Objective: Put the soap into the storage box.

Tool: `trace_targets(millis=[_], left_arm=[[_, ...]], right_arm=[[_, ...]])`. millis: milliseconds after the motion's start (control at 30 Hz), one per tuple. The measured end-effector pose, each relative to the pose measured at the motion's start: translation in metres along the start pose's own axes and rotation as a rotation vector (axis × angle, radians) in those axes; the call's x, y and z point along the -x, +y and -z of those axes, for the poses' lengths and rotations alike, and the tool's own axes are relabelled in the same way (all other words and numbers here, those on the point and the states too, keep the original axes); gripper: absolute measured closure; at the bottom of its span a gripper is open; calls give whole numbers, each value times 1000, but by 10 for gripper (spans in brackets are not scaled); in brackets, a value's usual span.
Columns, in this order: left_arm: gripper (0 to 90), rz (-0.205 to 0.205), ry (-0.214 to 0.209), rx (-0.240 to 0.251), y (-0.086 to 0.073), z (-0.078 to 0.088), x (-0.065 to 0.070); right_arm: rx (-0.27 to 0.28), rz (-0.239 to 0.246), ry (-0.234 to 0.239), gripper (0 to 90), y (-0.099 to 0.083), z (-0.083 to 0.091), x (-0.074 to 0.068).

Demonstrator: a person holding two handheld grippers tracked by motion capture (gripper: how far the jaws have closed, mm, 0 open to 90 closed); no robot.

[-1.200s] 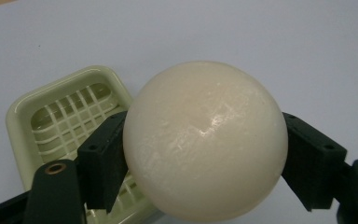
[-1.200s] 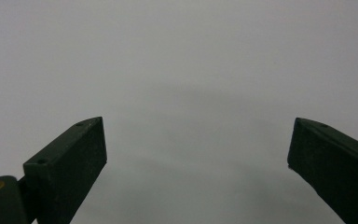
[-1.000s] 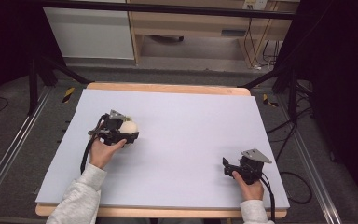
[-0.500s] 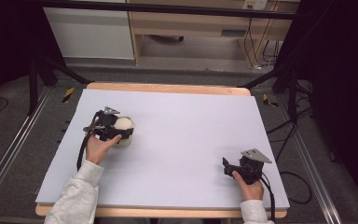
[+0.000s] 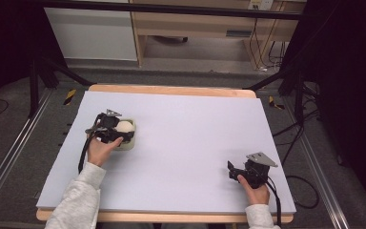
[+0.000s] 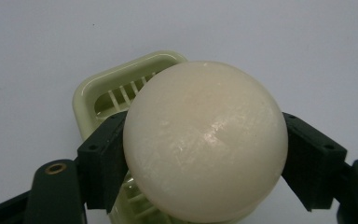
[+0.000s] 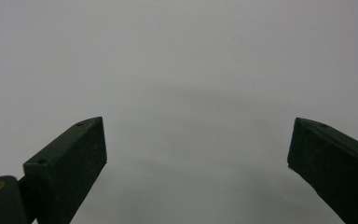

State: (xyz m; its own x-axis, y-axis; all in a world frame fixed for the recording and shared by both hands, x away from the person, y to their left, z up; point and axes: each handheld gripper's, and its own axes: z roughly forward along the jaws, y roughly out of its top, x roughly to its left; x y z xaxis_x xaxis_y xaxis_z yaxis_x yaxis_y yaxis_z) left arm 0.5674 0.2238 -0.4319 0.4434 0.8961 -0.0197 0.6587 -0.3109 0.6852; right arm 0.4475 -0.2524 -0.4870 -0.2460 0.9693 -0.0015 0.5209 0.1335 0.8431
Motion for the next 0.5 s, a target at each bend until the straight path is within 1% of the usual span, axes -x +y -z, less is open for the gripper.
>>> trace_targets(millis=[167, 300, 500], left_arm=[[240, 3, 9, -5, -1, -1, -2], [239, 1, 15, -17, -3, -3, -4], [240, 4, 17, -24, -4, -5, -5]], right_arm=[[0, 1, 0, 49, 0, 0, 0], [0, 1, -1, 49, 0, 0, 0], [0, 1, 0, 49, 0, 0, 0]])
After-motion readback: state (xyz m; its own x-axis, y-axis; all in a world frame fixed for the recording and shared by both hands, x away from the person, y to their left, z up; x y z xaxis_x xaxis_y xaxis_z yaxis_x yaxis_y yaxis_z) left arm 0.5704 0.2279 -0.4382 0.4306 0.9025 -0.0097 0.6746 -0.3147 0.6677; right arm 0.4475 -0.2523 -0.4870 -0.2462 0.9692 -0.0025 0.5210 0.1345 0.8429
